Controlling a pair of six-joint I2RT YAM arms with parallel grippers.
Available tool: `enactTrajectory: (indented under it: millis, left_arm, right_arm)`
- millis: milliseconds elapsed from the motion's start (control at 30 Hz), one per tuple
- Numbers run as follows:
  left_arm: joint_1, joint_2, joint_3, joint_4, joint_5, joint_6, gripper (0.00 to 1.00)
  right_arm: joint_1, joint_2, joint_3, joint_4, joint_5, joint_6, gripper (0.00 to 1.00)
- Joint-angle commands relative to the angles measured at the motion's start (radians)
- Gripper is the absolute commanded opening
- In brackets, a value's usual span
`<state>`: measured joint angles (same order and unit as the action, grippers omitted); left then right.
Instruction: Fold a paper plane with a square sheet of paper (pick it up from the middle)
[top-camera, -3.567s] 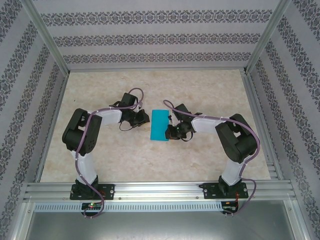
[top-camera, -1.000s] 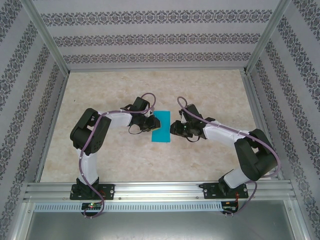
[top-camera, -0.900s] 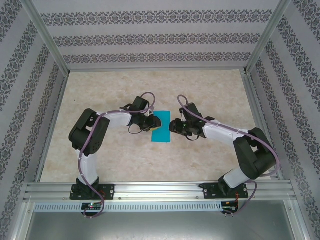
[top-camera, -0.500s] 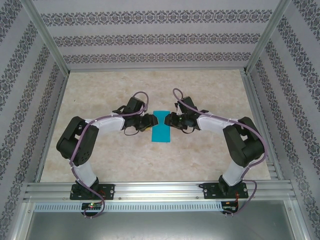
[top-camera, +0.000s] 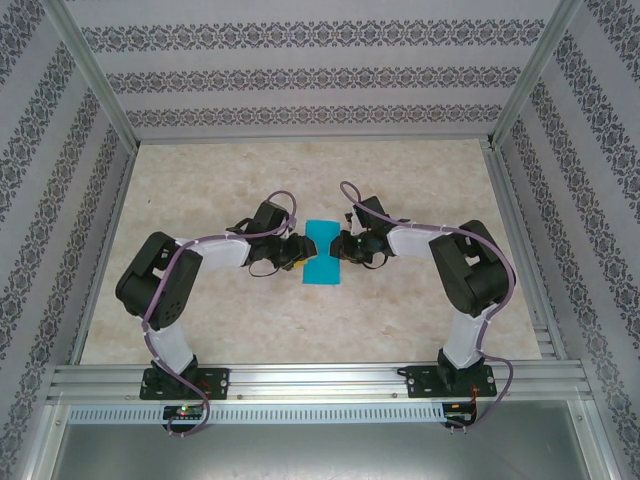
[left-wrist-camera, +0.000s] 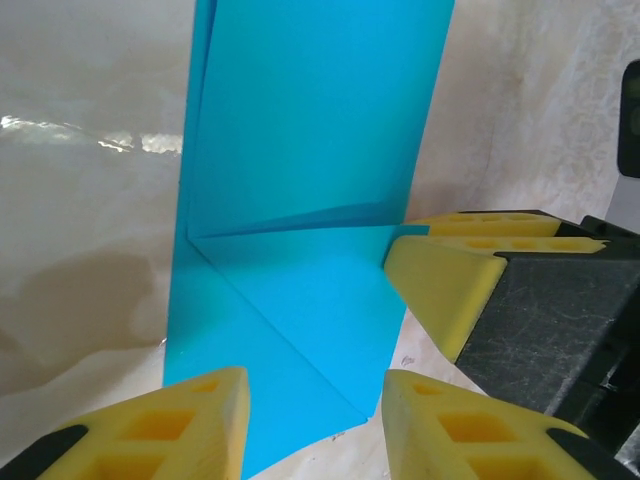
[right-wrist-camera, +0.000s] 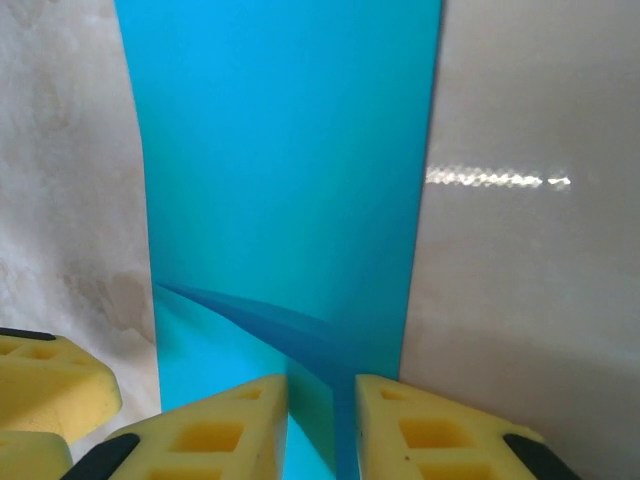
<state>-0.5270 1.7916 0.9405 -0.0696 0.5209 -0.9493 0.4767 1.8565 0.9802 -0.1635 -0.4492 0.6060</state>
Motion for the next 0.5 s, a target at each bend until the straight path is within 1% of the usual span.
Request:
enactTrajectory:
  millis: [0,233,333,467]
  left_arm:
    - [-0.018,0.032,0.015,0.049,0.027,-0.011,0.38]
    - [-0.019,0.067,0.04,0.083,0.05,-0.005,0.32]
    - [-0.02,0.075,0.057,0.085,0.039,0.004,0.31]
    - [-0.02,0.086,0.083,0.08,0.018,0.021,0.29]
  right_arm:
    - [-0.003,0.019,0.031,0.022,-0.029,-0.024,0.23]
    - [-0.011,0.017,0.023,-0.001,-0.004,-0.037,0.11]
    - [-0.015,0.013,0.019,-0.006,0.011,-0.043,0.08]
    - [-0.016,0.009,0.012,-0.003,0.021,-0.043,0.08]
